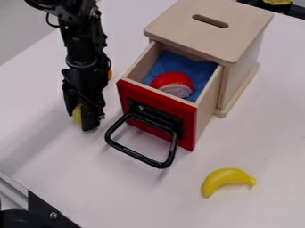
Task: Move the yellow object to the lower left side of the table
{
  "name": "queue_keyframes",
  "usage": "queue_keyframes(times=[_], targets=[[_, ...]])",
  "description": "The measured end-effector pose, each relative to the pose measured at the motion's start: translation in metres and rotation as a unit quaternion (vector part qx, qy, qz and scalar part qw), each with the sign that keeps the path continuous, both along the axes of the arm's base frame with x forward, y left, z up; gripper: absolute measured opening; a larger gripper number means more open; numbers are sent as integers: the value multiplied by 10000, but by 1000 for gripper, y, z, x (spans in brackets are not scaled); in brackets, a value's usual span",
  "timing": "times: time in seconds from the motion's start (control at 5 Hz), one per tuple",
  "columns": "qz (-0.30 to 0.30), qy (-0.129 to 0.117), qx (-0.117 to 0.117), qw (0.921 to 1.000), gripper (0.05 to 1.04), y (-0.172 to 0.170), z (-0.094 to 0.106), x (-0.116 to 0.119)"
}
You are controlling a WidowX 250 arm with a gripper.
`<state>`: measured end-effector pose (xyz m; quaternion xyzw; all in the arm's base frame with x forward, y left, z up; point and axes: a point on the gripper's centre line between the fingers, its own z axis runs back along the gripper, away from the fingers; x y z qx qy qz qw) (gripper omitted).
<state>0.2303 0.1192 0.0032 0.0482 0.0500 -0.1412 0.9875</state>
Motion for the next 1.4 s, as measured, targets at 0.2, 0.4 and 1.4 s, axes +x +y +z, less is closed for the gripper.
queue_keyframes(times=[0.2,0.4,1.4], targets=[[44,35,-30,10000,749,-1,0,-1],[139,28,-102,9998,982,0,-2,-5],[-146,-850,14,9963,1001,-6,77,-5]])
